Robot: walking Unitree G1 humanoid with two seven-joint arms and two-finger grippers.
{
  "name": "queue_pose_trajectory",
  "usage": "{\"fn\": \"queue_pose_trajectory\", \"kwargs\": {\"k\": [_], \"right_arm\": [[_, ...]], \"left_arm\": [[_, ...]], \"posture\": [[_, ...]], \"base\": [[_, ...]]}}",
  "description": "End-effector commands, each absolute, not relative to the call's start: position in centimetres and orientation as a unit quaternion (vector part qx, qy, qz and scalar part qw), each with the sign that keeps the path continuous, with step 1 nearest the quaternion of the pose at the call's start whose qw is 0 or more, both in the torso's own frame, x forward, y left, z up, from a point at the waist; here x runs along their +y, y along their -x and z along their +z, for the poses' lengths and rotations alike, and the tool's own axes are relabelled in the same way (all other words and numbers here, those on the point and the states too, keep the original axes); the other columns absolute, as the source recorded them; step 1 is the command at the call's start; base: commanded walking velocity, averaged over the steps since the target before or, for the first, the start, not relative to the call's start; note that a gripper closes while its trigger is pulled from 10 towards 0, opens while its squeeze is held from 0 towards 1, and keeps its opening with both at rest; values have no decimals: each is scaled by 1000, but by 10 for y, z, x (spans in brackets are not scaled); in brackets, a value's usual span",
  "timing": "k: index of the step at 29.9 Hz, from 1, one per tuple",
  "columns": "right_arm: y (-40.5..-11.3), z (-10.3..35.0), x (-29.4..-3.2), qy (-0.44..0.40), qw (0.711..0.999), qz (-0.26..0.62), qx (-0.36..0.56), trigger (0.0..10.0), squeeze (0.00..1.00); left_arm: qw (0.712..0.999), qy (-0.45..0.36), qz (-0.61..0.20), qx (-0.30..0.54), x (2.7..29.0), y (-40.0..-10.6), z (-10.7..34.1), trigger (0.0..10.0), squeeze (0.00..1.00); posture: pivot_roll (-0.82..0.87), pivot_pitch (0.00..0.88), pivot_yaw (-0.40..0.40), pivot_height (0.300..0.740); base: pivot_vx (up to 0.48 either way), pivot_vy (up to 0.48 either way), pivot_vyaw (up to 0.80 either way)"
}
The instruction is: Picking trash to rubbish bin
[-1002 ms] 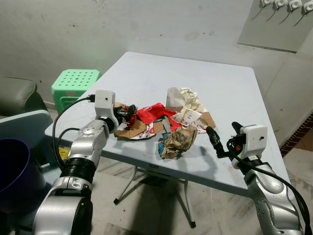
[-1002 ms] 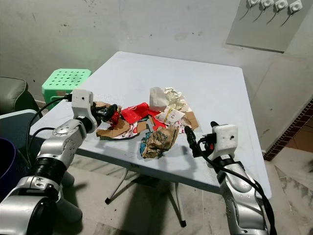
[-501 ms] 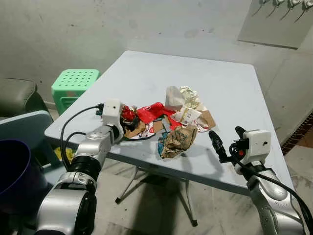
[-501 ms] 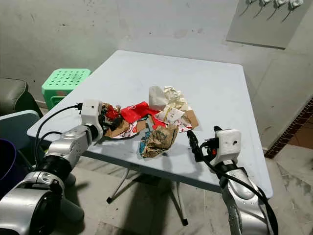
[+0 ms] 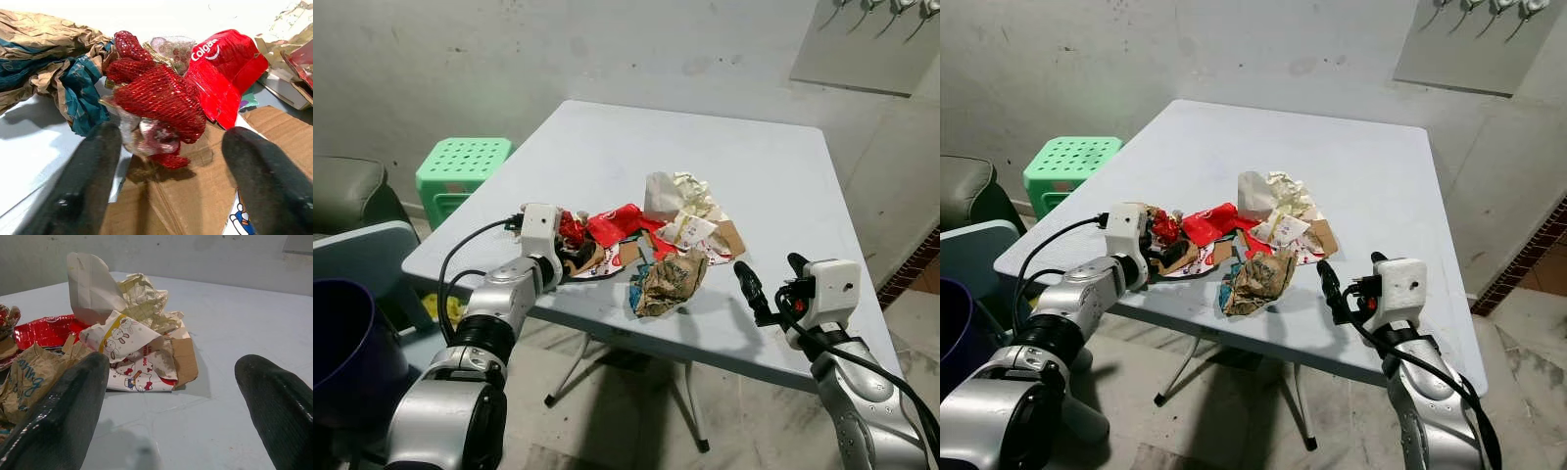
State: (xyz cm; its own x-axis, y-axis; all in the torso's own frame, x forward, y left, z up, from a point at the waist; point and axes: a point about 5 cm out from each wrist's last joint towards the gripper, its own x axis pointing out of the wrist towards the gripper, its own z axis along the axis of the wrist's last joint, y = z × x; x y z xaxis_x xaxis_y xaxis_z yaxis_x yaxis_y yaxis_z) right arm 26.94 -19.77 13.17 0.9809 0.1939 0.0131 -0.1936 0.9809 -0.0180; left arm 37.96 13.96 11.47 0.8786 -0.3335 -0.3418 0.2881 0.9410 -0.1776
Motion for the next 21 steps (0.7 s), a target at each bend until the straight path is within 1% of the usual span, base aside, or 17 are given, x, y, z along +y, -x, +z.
{"fn": "queue_pose_trajectory", "kwargs": {"k": [1, 21], "right_arm": [[-271, 139, -198, 10, 995, 98, -17, 10000, 0], [-277, 142, -198, 10, 994, 105, -20, 10000, 0]], "left_arm": [[968, 60, -163, 180, 141, -380, 117, 0, 0], [968, 66, -168, 175, 142, -381, 121, 0, 0]], "posture": [[-144, 0, 19, 740], [-125, 0, 10, 740]], "base": [[0, 0, 0], [0, 0, 0]]}}
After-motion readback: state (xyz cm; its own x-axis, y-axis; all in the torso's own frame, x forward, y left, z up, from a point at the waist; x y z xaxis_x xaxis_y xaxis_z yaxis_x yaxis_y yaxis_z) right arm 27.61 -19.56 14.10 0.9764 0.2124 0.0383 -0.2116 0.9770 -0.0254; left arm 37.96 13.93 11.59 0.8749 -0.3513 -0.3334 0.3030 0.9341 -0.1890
